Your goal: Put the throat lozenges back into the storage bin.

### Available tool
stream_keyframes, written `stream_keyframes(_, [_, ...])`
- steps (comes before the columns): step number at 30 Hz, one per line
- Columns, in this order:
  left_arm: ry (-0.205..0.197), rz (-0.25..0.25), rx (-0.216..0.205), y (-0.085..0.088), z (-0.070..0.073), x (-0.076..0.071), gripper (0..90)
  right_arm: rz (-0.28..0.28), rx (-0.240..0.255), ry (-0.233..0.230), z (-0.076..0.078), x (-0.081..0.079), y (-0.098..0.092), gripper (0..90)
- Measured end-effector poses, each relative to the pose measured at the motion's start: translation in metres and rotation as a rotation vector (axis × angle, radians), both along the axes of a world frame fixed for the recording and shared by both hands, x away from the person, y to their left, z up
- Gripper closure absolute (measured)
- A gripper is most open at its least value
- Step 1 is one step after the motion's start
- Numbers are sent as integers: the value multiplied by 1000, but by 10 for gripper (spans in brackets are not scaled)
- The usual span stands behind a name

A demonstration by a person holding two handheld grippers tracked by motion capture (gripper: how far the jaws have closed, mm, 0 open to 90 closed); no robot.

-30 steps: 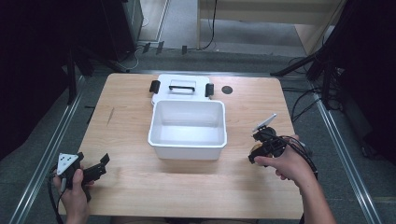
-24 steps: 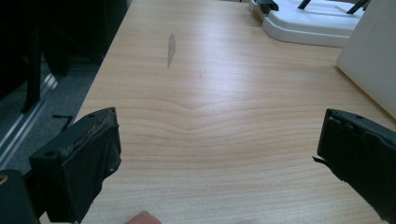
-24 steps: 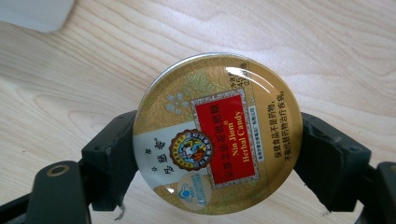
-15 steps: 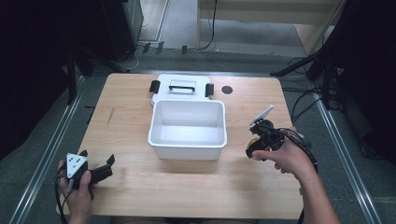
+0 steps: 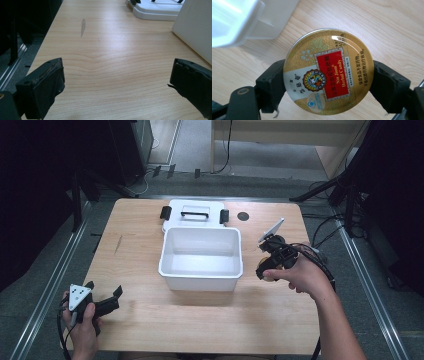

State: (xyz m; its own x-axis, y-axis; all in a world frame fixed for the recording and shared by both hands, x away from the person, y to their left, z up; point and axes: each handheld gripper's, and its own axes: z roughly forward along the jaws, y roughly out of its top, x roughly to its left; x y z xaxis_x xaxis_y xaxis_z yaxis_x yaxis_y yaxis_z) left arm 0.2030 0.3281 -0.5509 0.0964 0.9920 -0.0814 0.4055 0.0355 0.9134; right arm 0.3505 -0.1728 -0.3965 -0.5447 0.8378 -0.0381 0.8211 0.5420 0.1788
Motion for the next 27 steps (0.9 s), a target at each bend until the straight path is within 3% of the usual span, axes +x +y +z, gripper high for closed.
stream_keyframes(20, [15, -6, -4, 1, 0, 1, 0, 109, -8, -29, 43, 15, 43, 210])
stream_keyframes(27, [15, -9, -4, 0, 0, 1, 0, 164, 3, -53, 49, 16, 57, 210])
